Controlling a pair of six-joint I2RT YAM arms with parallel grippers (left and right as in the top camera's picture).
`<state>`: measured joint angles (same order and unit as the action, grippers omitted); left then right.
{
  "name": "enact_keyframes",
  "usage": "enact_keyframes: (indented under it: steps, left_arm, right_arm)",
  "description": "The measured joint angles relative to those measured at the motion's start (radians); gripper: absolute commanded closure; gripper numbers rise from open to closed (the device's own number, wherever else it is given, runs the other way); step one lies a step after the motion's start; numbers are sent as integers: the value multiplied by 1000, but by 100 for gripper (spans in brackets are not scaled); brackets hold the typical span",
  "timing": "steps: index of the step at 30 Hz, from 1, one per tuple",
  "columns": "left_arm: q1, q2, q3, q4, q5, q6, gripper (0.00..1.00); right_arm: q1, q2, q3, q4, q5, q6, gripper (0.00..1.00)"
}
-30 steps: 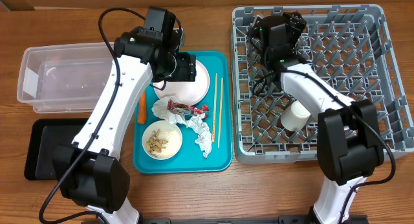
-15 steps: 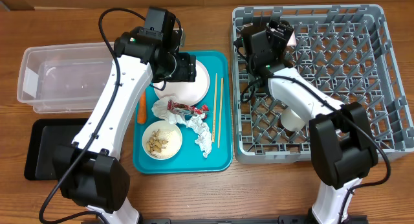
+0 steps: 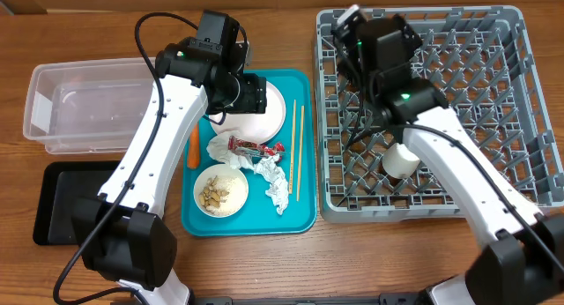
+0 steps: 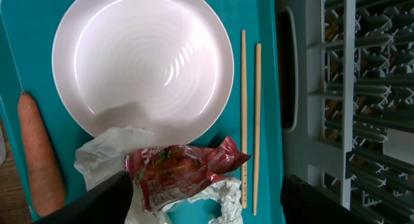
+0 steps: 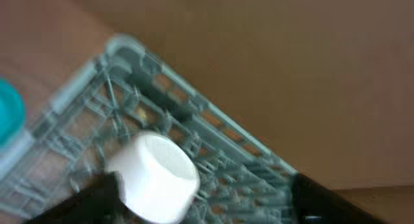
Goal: Sort waste into correct bins and load items into the dishwasher
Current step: 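Carry the pink bowl with the right gripper to the rack's back, then lower the pink bowl into the rack and open the right gripper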
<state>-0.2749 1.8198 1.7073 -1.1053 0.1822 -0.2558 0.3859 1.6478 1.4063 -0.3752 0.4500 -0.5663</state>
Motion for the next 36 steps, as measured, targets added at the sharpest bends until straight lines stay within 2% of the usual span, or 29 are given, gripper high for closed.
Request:
enact_keyframes:
  steps: [2,8,14,17,21,26,29,36]
  left_arm:
    - [0,0,-1,-1,0,0,25]
    - [0,0,-31,5,0,0,25]
    - [0,0,-69,12,0,0,25]
    - [0,0,-72,27,0,-3,34]
    - [0,0,-72,31,0,-3,37]
    - [0,0,-70,-69,-9,3,50]
    - [0,-1,-51,-146,-23,3,50]
    - [0,-80,-37,-193,-44,4,47]
  right_arm:
    - [-4,-6,0,0,-24,112,95]
    - [-83,-5,0,-14,-186,405,96]
    - [-225,12,0,0,-372,552,96]
    - [-264,42,0,13,-443,582,96]
    - [-266,118,0,45,-494,601,96]
    - [-261,224,0,131,-521,612,96]
    - [-261,239,0,160,-526,616,96]
    - [-261,240,0,179,-530,618,96]
